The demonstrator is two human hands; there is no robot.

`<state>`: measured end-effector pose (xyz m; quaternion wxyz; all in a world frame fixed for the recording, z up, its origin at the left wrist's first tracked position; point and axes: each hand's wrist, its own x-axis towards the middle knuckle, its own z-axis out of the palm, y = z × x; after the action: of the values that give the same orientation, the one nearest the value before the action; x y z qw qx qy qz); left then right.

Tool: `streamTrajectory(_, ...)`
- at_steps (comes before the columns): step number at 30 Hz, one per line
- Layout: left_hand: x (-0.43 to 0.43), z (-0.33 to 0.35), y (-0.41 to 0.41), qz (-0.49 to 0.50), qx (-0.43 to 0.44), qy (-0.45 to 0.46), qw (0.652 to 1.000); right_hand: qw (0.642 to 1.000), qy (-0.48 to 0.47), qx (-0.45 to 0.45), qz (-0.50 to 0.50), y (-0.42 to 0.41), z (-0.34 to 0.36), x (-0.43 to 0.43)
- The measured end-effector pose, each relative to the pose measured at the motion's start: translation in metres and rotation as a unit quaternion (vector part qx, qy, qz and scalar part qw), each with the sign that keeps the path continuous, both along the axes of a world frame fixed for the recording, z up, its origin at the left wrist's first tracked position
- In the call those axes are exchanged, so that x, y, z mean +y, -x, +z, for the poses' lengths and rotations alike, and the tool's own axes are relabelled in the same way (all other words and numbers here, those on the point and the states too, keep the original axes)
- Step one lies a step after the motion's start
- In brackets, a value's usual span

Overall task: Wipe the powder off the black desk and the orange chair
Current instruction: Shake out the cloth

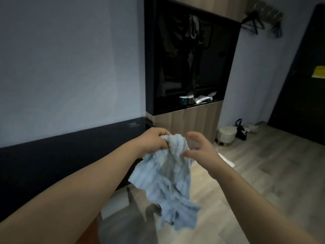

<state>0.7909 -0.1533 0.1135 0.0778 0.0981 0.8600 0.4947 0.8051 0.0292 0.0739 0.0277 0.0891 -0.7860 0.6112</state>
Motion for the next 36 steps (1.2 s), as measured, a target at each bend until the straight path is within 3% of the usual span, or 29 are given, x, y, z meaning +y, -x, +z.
streamTrajectory(3,0.034,0.016,0.020,-0.043,0.041,0.063,0.996,0.996,-0.050,0.031,0.067,0.021,0.016,0.031)
streamTrajectory(7,0.061,0.028,0.050,-0.065,0.077,0.094,0.990,0.985,-0.144,0.041,0.081,0.052,0.031,0.059)
streamTrajectory(13,0.079,0.034,0.112,-0.016,0.103,0.041,0.994,0.930,-0.336,-0.104,0.106,0.104,0.012,0.103)
streamTrajectory(15,0.079,0.034,0.139,0.013,0.108,0.029,0.994,0.920,-0.347,-0.147,0.102,0.123,0.000,0.120)
streamTrajectory(18,0.082,0.030,0.190,0.048,0.106,0.042,0.992,0.940,-0.265,-0.211,0.045,0.162,0.000,0.139)
streamTrajectory(22,0.098,0.027,0.256,0.082,0.060,0.035,0.994,0.958,-0.022,-0.282,0.040,0.232,0.030,0.142)
streamTrajectory(26,0.121,0.035,0.314,0.064,0.065,0.011,0.996,0.956,0.164,-0.241,-0.028,0.303,0.065,0.128)
streamTrajectory(29,0.141,0.039,0.345,0.037,0.054,-0.112,0.992,0.924,0.313,-0.205,-0.082,0.346,0.079,0.123)
streamTrajectory(31,0.152,0.036,0.358,-0.006,0.030,-0.171,0.985,0.906,0.360,-0.203,-0.089,0.369,0.081,0.126)
streamTrajectory(34,0.162,0.023,0.387,-0.034,0.097,-0.097,0.990,0.902,0.383,-0.191,-0.055,0.401,0.076,0.133)
streamTrajectory(36,0.169,0.019,0.409,0.018,0.129,-0.092,0.987,0.917,0.363,-0.168,-0.019,0.422,0.067,0.144)
